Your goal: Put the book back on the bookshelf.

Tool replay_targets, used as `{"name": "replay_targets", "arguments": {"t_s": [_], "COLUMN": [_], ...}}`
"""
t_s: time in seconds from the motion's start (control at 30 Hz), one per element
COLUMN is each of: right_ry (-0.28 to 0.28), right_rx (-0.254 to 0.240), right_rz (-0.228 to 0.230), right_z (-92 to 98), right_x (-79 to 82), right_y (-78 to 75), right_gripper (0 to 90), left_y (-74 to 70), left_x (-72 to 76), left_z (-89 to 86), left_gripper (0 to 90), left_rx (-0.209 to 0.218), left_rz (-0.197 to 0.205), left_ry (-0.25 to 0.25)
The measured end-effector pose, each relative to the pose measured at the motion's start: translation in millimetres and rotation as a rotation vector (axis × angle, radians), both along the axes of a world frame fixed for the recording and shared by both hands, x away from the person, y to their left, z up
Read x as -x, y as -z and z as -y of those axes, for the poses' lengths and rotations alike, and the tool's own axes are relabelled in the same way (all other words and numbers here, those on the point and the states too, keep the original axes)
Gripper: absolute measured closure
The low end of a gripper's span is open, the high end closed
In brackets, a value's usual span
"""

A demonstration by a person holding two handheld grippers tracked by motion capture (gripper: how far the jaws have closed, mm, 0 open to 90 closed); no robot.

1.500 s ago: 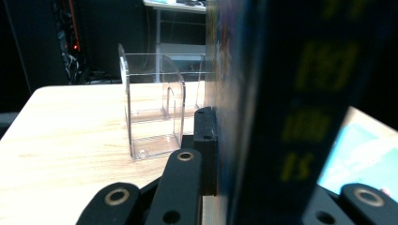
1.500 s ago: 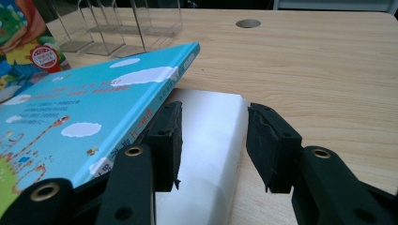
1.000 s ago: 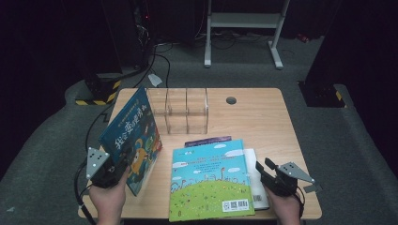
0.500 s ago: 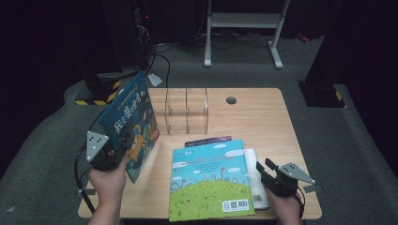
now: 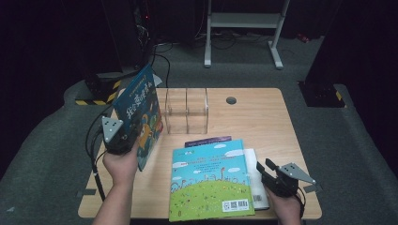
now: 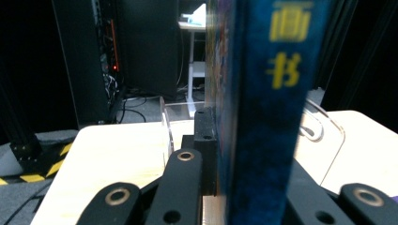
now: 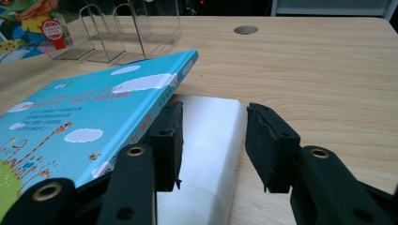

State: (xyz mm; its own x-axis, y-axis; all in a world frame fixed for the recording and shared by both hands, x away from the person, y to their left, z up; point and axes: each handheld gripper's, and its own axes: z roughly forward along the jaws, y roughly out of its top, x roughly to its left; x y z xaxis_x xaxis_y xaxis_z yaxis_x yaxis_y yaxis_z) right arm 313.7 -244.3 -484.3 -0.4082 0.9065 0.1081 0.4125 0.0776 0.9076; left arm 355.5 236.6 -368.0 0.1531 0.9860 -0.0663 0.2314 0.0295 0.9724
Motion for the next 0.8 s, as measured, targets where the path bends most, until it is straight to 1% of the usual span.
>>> {"name": "replay_targets", "arguments": {"t_s": [0.03,0.1,0.17,0.33,0.5,0.73,0.8], "right_ry": [0.001,0.001,0.002,0.008,0.006,0.005,0.007], "right_rx": [-0.002,-0.007,0.006,-0.003,0.001,-0.009,-0.008], "right_rz": [-0.001,-0.001,0.003,0.005,0.006,0.011,0.013], "right_z": [0.2,0.1,-1.1,-2.0,-1.3,0.6,0.6], "right_x": [-0.2,-0.3,0.3,1.9,2.5,3.0,3.2], "right_y": [0.1,0.1,-0.3,-0.6,-0.6,-1.1,-1.2], "right_gripper": [56.7,56.9,57.0,57.5,57.8,58.2,58.2], "left_y": [1.0,1.6,1.1,-1.5,0.6,0.7,1.7], "left_x": [-2.1,-5.2,-9.2,-17.9,-27.4,-40.8,-44.8], "left_z": [-0.3,-0.6,-0.6,1.0,4.3,6.9,6.3], "left_gripper": [83.4,83.4,83.4,83.4,83.4,83.4,83.4], "left_rx": [-0.001,-0.002,0.001,-0.003,0.024,0.000,0.003], "left_rz": [-0.004,0.001,0.003,0.010,0.014,0.029,0.025], "left_ry": [-0.006,-0.005,-0.008,-0.028,-0.044,-0.093,-0.106]}}
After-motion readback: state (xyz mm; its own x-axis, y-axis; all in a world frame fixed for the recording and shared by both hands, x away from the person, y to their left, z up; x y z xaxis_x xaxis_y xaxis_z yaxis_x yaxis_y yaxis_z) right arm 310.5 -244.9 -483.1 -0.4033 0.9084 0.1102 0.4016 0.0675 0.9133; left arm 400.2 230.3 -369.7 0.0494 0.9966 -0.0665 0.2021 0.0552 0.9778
